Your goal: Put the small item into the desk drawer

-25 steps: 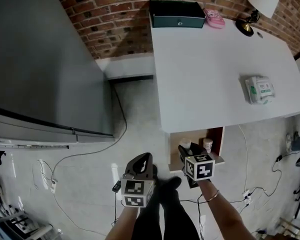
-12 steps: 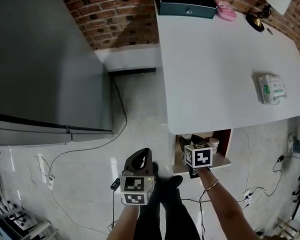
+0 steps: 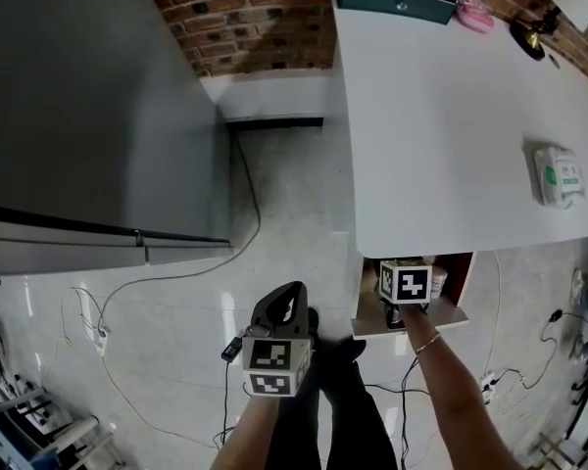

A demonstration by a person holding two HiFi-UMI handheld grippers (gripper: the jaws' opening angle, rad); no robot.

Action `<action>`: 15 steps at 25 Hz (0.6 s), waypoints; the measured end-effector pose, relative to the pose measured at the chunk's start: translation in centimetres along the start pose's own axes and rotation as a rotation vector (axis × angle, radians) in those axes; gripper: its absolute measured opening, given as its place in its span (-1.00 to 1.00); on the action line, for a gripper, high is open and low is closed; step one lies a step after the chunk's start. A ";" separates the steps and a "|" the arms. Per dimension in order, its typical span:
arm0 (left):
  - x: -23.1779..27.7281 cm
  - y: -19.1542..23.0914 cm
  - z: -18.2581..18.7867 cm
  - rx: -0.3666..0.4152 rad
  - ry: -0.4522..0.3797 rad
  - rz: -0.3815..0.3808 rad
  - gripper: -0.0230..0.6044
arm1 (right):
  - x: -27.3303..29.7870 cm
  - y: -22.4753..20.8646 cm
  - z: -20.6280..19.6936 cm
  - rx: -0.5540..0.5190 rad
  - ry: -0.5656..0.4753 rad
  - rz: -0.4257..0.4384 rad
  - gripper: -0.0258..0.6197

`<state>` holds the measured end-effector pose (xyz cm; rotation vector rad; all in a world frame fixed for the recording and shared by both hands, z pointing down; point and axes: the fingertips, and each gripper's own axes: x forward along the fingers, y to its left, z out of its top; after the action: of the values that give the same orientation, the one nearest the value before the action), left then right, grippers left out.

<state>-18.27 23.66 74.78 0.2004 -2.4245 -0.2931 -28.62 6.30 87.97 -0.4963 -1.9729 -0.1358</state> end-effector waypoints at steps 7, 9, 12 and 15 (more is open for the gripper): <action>0.1 0.7 -0.3 -0.015 -0.003 0.016 -0.86 | 1.5 -0.8 -0.1 -0.019 0.026 -0.017 -0.37; 0.1 0.9 -0.3 -0.017 -0.005 0.021 -0.86 | 1.8 -0.8 0.0 -0.018 0.030 -0.018 -0.37; 0.1 1.1 -0.3 -0.019 -0.004 0.028 -0.86 | 2.1 -0.8 -0.1 -0.022 0.034 -0.023 -0.35; 0.1 1.3 -0.2 -0.017 -0.002 0.031 -0.86 | 2.2 -0.7 -0.3 -0.015 0.042 -0.016 -0.34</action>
<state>-18.26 24.85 75.30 0.1548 -2.4235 -0.3001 -29.47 6.20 90.09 -0.4837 -1.9360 -0.1702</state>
